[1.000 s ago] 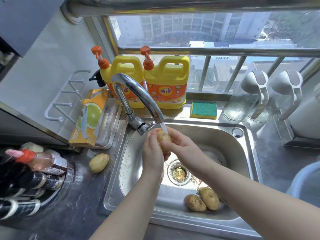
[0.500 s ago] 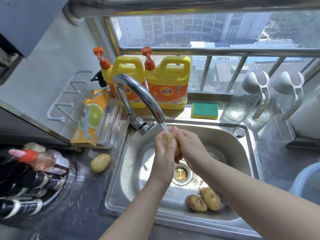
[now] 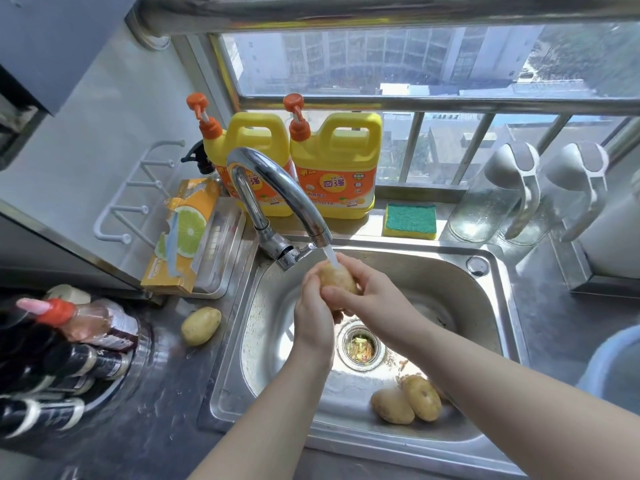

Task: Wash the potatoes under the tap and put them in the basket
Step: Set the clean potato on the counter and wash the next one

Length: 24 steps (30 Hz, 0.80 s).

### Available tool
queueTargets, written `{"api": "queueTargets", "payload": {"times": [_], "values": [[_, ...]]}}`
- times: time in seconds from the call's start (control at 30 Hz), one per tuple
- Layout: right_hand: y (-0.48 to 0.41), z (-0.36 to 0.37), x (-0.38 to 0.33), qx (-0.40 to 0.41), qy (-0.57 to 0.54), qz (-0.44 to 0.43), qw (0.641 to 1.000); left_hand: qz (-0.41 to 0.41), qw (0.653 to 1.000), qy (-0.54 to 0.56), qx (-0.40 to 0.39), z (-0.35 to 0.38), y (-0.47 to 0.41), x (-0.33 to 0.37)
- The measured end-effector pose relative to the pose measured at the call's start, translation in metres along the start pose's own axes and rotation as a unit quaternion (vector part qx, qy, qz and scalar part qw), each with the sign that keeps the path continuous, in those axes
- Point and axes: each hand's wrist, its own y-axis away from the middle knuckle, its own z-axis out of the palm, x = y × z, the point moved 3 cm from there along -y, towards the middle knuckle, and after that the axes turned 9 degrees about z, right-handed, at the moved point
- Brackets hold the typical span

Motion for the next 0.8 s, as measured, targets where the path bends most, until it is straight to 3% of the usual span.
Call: {"api": "queueTargets", "payload": {"times": [0.17, 0.3, 0.5, 0.67, 0.8], "values": [[0.002, 0.007, -0.003, 0.031, -0.046, -0.018, 0.998, 0.043, 0.996, -0.030, -0.068, -0.002, 0.006, -0.002], [-0.002, 0.013, -0.005, 0.102, -0.106, 0.012, 0.989, 0.067, 0.989, -0.079, -0.102, -0.001, 0.011, -0.006], [-0.008, 0.007, -0.009, 0.136, -0.135, 0.041, 0.981, 0.088, 0.967, -0.166, -0.171, 0.000, 0.017, -0.002], [-0.011, 0.000, -0.009, 0.016, -0.125, 0.055, 0.990, 0.096, 0.956, -0.211, -0.178, -0.007, 0.009, 0.006], [-0.008, -0.005, -0.014, -0.111, -0.049, -0.004, 0.993, 0.116, 0.941, -0.264, -0.177, -0.013, 0.003, 0.015]]}}
